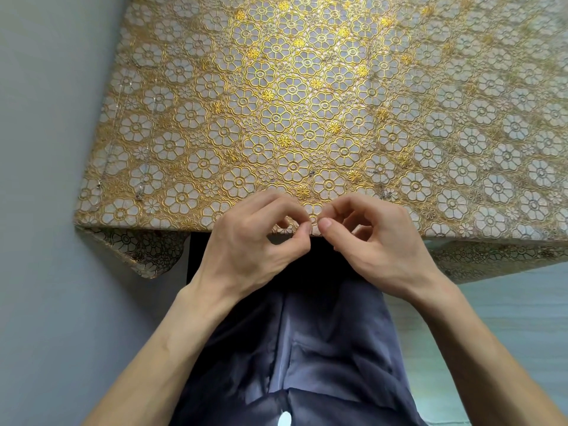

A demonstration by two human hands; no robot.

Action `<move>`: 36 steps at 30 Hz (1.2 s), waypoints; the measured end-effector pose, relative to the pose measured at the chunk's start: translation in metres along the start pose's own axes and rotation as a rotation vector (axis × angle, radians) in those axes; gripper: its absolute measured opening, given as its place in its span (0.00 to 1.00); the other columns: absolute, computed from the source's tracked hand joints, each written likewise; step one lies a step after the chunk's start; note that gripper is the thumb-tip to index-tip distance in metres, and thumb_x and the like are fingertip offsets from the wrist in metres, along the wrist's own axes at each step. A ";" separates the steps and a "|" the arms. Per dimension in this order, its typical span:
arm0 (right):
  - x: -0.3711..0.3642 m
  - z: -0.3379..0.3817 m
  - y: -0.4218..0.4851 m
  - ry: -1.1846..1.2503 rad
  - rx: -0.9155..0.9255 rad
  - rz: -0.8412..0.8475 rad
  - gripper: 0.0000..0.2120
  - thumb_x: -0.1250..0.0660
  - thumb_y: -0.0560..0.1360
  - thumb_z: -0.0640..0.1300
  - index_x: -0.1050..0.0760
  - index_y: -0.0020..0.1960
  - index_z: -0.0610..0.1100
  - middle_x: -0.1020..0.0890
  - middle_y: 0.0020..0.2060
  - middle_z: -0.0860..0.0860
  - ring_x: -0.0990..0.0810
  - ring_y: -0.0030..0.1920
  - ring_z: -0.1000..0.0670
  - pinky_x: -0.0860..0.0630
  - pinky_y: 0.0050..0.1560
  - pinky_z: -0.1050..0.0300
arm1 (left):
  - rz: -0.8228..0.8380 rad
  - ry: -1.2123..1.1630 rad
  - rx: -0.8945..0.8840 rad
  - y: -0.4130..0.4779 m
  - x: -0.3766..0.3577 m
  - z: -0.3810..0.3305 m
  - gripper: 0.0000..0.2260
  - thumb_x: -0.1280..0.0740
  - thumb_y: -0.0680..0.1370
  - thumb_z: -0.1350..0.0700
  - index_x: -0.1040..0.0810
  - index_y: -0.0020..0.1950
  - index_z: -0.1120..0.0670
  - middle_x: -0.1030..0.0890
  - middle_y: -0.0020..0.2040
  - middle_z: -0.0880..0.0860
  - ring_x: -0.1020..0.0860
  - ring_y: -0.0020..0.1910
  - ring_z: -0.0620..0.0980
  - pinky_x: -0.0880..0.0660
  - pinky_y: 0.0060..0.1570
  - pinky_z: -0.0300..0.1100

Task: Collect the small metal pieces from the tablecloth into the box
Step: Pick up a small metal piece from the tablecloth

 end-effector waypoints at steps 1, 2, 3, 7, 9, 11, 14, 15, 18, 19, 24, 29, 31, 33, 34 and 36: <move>0.001 0.001 0.000 -0.013 0.012 -0.010 0.02 0.30 0.73 0.48 0.19 0.43 0.50 0.19 0.33 0.55 0.21 0.32 0.52 0.27 0.32 0.63 | -0.002 -0.001 -0.004 0.000 0.000 -0.001 0.04 0.29 0.75 0.57 0.17 0.43 0.57 0.18 0.44 0.49 0.21 0.38 0.48 0.22 0.40 0.47; 0.002 0.003 0.000 -0.028 0.025 -0.016 0.03 0.30 0.73 0.47 0.19 0.43 0.49 0.19 0.33 0.55 0.22 0.32 0.53 0.27 0.32 0.63 | -0.006 -0.001 -0.006 0.000 0.001 -0.001 0.04 0.29 0.75 0.57 0.17 0.43 0.57 0.18 0.43 0.49 0.21 0.38 0.48 0.22 0.40 0.47; 0.003 0.004 0.000 -0.044 0.038 -0.017 0.03 0.29 0.73 0.47 0.19 0.43 0.48 0.19 0.33 0.56 0.22 0.33 0.53 0.27 0.32 0.64 | -0.009 -0.001 -0.005 0.000 0.001 -0.002 0.03 0.28 0.75 0.57 0.17 0.43 0.57 0.18 0.43 0.49 0.21 0.38 0.48 0.22 0.40 0.47; 0.002 0.008 0.001 -0.092 0.084 0.000 0.01 0.29 0.73 0.45 0.19 0.43 0.48 0.19 0.35 0.58 0.21 0.34 0.54 0.29 0.34 0.67 | 0.000 -0.012 -0.005 0.001 -0.001 -0.002 0.03 0.28 0.75 0.58 0.17 0.43 0.57 0.18 0.43 0.49 0.21 0.37 0.48 0.22 0.40 0.48; 0.001 0.008 0.001 -0.097 0.104 0.016 0.01 0.29 0.73 0.44 0.20 0.43 0.47 0.20 0.35 0.58 0.22 0.34 0.56 0.30 0.34 0.69 | 0.018 -0.025 -0.003 0.002 -0.002 -0.002 0.04 0.28 0.75 0.57 0.17 0.43 0.57 0.18 0.43 0.49 0.22 0.37 0.48 0.22 0.41 0.48; 0.000 0.009 0.001 -0.107 0.121 0.026 0.00 0.29 0.73 0.43 0.19 0.43 0.46 0.21 0.35 0.59 0.22 0.34 0.57 0.31 0.35 0.71 | 0.034 -0.026 0.000 0.002 -0.002 -0.001 0.04 0.29 0.75 0.57 0.17 0.43 0.57 0.18 0.43 0.49 0.22 0.38 0.48 0.23 0.42 0.48; -0.001 0.008 0.001 -0.118 0.132 0.037 0.01 0.28 0.73 0.42 0.19 0.43 0.46 0.22 0.34 0.61 0.23 0.33 0.58 0.32 0.35 0.73 | 0.042 -0.016 -0.002 0.001 -0.002 -0.001 0.04 0.29 0.75 0.56 0.17 0.43 0.57 0.18 0.44 0.49 0.22 0.39 0.48 0.23 0.42 0.46; -0.001 0.008 0.001 -0.120 0.135 0.038 0.01 0.28 0.73 0.42 0.19 0.43 0.45 0.22 0.34 0.61 0.23 0.33 0.59 0.32 0.35 0.73 | 0.041 -0.015 -0.002 0.001 -0.002 -0.001 0.04 0.29 0.75 0.56 0.17 0.43 0.57 0.18 0.43 0.49 0.22 0.39 0.48 0.23 0.42 0.46; -0.002 0.009 0.000 -0.120 0.142 0.029 0.01 0.28 0.73 0.41 0.20 0.43 0.44 0.22 0.34 0.61 0.23 0.34 0.59 0.32 0.36 0.73 | 0.034 -0.020 0.007 0.000 -0.002 0.000 0.05 0.29 0.75 0.56 0.17 0.43 0.57 0.18 0.43 0.49 0.22 0.39 0.49 0.23 0.42 0.48; -0.002 0.009 0.000 -0.121 0.146 0.025 0.01 0.29 0.73 0.41 0.20 0.43 0.44 0.22 0.34 0.60 0.23 0.34 0.59 0.32 0.36 0.73 | 0.029 -0.021 0.017 0.000 -0.002 0.000 0.05 0.29 0.75 0.56 0.17 0.43 0.56 0.18 0.43 0.49 0.22 0.39 0.48 0.23 0.41 0.48; -0.002 0.013 0.001 -0.137 0.176 -0.029 0.02 0.30 0.74 0.41 0.21 0.43 0.43 0.24 0.34 0.60 0.25 0.35 0.60 0.32 0.36 0.73 | -0.027 -0.091 0.162 -0.001 -0.002 0.004 0.05 0.29 0.74 0.53 0.17 0.43 0.54 0.18 0.42 0.46 0.20 0.39 0.44 0.25 0.42 0.38; -0.001 0.013 -0.002 -0.124 0.191 -0.119 0.04 0.32 0.75 0.44 0.22 0.45 0.43 0.23 0.37 0.57 0.24 0.36 0.58 0.31 0.36 0.71 | -0.083 -0.230 0.419 -0.007 -0.006 0.011 0.01 0.28 0.73 0.53 0.17 0.42 0.49 0.17 0.41 0.43 0.19 0.40 0.42 0.29 0.38 0.28; 0.000 0.012 -0.003 -0.114 0.187 -0.133 0.03 0.32 0.75 0.43 0.22 0.45 0.44 0.22 0.37 0.54 0.24 0.35 0.56 0.30 0.35 0.69 | -0.092 -0.267 0.474 -0.009 -0.006 0.013 0.01 0.28 0.73 0.53 0.18 0.42 0.48 0.17 0.41 0.42 0.19 0.40 0.41 0.28 0.38 0.28; 0.002 0.011 -0.004 -0.109 0.180 -0.135 0.01 0.31 0.75 0.42 0.22 0.45 0.44 0.22 0.37 0.54 0.24 0.35 0.56 0.30 0.35 0.68 | -0.070 -0.236 0.441 -0.009 -0.005 0.012 0.00 0.28 0.73 0.53 0.18 0.42 0.48 0.17 0.42 0.42 0.18 0.41 0.42 0.26 0.39 0.31; 0.003 0.011 -0.004 -0.108 0.179 -0.132 0.01 0.31 0.75 0.41 0.22 0.45 0.45 0.22 0.37 0.54 0.24 0.35 0.56 0.30 0.35 0.68 | -0.060 -0.206 0.414 -0.009 -0.004 0.011 0.01 0.28 0.73 0.53 0.17 0.43 0.49 0.17 0.42 0.43 0.18 0.41 0.43 0.25 0.40 0.33; 0.003 0.011 -0.004 -0.114 0.186 -0.124 0.01 0.31 0.75 0.42 0.22 0.45 0.45 0.22 0.37 0.55 0.24 0.35 0.56 0.29 0.35 0.67 | -0.040 -0.157 0.353 -0.007 -0.002 0.007 0.02 0.28 0.74 0.53 0.17 0.44 0.50 0.17 0.43 0.44 0.18 0.41 0.44 0.25 0.42 0.34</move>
Point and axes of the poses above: each hand's wrist, its own y-axis towards the middle knuckle, its own x-axis out of the back of the hand, z = x × y, the point moved 7 cm from there along y, towards the middle knuckle
